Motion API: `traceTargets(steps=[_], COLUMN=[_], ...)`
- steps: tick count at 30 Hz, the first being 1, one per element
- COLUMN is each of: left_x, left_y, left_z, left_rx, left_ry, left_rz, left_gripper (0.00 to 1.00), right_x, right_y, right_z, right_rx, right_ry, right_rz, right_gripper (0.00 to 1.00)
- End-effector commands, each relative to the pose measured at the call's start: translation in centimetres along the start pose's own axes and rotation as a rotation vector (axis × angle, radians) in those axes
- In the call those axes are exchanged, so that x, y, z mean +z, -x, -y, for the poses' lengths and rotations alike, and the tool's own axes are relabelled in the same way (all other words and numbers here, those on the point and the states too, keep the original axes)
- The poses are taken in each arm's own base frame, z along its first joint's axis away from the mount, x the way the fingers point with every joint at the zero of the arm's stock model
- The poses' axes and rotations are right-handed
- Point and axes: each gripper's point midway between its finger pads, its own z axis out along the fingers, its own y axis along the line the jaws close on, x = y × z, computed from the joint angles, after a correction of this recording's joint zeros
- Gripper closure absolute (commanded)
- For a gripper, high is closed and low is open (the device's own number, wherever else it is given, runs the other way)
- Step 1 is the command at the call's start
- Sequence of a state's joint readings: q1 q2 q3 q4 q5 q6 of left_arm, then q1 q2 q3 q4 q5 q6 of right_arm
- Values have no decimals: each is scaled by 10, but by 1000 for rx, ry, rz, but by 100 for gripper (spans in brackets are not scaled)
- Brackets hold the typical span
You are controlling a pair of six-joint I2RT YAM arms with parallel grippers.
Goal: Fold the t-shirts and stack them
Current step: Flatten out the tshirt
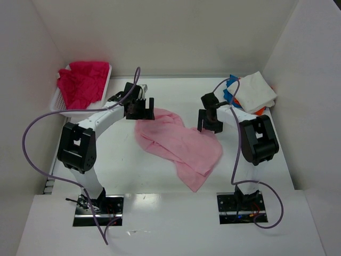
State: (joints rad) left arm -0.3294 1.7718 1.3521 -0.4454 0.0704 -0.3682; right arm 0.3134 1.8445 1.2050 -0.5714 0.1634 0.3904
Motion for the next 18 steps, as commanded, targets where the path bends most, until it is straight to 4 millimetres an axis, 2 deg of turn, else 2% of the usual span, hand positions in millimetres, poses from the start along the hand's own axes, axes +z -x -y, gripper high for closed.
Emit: traceTargets(steps=[1,3,6,8,10,12,14,18], left_x=[12,12,16,21,22,22,27,33], left_y=[-2,0,-2,-5,-6,-6,-9,-11], left_z=[5,6,7,2,1,0,-3,-4], left_rx=[12,7,16,6,0,-3,-14,-6], left_ry=[-55,-69,-81,-80,-85,-88,-100,-104], left_rz=[-21,-24,-31,-47,-50,-49,-62,-71], left_gripper=[1,1,1,1,1,1,1,1], right_x=[16,20,26,28,26,20,5,-53], right_y=[10,10,7,8,13,25,41,102], right_z=[0,-2,-3,-4,-6,-9,-10,-15], right_rx=[2,1,-1,-2,1,5,10,49], right_ry=[-28,-24,-24,-23,-18,-12,-16,1], right_rz=[0,-5,-21,-25,-14,10,47,233], right_gripper=[33,39,59,82,95,100,100,100])
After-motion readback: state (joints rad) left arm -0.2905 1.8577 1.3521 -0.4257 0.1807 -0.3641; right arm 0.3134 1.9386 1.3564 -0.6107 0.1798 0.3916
